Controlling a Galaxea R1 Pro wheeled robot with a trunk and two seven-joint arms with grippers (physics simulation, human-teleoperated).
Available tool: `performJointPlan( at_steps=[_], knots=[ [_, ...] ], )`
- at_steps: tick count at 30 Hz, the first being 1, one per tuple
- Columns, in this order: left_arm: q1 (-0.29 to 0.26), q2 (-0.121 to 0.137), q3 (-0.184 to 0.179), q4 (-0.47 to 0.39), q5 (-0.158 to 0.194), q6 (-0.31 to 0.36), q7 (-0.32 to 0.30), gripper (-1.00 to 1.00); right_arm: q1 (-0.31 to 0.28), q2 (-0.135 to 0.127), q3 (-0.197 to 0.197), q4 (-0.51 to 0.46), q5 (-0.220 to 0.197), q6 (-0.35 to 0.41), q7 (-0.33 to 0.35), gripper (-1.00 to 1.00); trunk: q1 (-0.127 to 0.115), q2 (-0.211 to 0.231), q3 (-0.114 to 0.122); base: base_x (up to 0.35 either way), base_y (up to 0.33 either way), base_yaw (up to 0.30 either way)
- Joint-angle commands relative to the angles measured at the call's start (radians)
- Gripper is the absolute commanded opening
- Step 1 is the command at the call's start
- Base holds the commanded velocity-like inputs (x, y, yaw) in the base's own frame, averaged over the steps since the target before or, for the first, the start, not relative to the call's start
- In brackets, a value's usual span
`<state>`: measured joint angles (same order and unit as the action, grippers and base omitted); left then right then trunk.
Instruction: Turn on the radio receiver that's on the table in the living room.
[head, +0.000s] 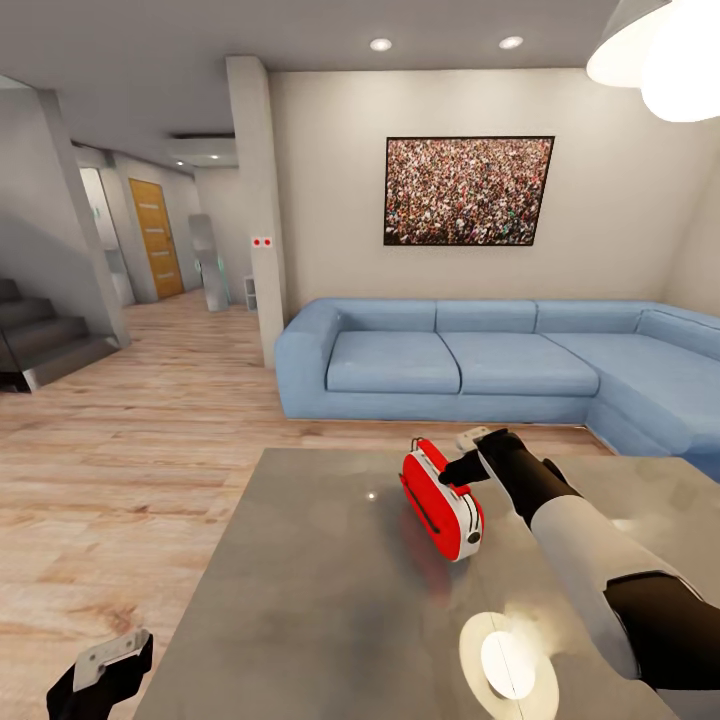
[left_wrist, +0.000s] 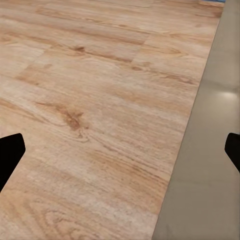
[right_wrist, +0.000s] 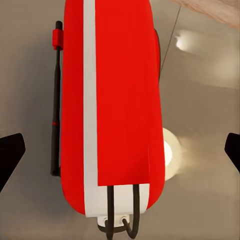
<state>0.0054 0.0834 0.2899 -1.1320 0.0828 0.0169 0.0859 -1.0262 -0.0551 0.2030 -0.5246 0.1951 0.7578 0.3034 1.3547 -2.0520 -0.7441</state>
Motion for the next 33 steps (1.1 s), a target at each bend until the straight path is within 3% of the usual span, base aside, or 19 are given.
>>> performJointPlan(
  at_steps=[1,23,33],
  knots=[
    [0.000,0.000,0.000,0.000,0.000,0.000,0.000,1.00,0.000,0.000,0.000,0.000,0.000,0.000,0.000,1.00,0.000,0.000,0.000,0.000,0.000,0.000],
    [0.000,-0.001,0.000,0.001,0.000,0.000,0.000,1.00,0.000,0.000,0.001,0.000,0.003,0.000,-0.001,1.00,0.000,0.000,0.000,0.000,0.000,0.000],
    [0.000,-0.001,0.000,0.001,0.000,-0.001,0.000,1.00,0.000,0.000,0.001,0.000,0.003,0.000,-0.001,1.00,0.034,-0.063,-0.028,0.000,0.000,0.000]
  ],
)
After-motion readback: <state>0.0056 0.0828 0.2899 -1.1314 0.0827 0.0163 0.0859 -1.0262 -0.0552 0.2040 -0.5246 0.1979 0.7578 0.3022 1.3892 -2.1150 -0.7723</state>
